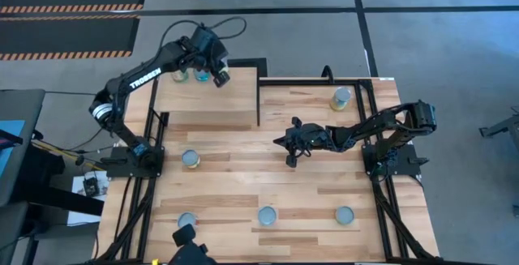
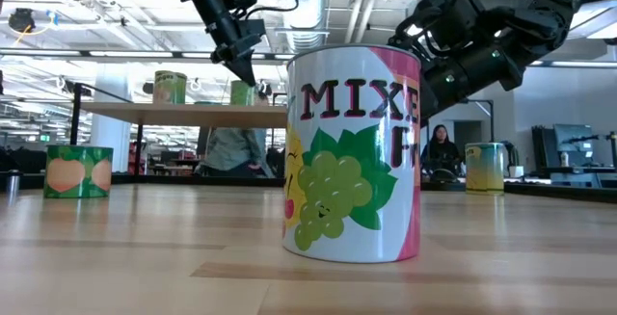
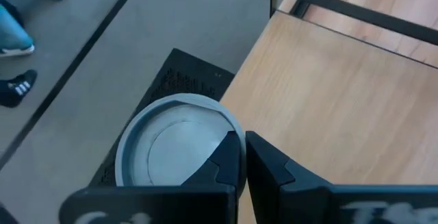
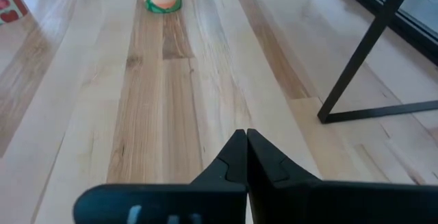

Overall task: Pick and place cans onto a shelf
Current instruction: Put the canned spaghetti sauce on the shelf

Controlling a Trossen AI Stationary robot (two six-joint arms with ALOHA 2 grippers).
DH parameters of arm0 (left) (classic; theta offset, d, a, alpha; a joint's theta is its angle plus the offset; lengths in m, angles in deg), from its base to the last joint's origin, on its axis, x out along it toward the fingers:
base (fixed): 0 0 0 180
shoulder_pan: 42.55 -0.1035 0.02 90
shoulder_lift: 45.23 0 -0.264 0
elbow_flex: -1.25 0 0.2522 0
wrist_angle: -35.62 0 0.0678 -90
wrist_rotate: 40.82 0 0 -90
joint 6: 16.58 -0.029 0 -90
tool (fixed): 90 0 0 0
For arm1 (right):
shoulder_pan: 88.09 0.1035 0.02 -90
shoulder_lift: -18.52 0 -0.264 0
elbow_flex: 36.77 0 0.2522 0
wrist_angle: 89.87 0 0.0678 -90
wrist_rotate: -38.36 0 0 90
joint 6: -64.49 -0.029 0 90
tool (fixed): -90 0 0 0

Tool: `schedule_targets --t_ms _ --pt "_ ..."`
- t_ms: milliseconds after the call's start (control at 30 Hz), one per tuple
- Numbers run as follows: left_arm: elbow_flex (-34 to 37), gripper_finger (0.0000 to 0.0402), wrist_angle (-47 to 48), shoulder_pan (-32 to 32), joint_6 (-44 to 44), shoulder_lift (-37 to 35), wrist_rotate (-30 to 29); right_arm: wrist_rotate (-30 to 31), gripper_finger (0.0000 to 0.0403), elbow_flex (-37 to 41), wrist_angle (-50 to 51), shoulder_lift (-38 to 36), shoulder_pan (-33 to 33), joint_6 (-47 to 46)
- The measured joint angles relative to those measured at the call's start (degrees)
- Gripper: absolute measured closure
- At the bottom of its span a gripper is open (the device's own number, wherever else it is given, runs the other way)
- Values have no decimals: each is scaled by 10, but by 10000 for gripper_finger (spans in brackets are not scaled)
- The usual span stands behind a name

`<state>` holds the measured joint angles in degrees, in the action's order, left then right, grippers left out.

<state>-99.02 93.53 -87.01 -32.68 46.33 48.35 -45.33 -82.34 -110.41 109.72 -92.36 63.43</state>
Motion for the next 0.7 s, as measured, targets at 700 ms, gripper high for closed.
schedule_targets --t_ms 700 --pt "0 343 -11 3 -3 3 10 0 389 0 0 0 0 0"
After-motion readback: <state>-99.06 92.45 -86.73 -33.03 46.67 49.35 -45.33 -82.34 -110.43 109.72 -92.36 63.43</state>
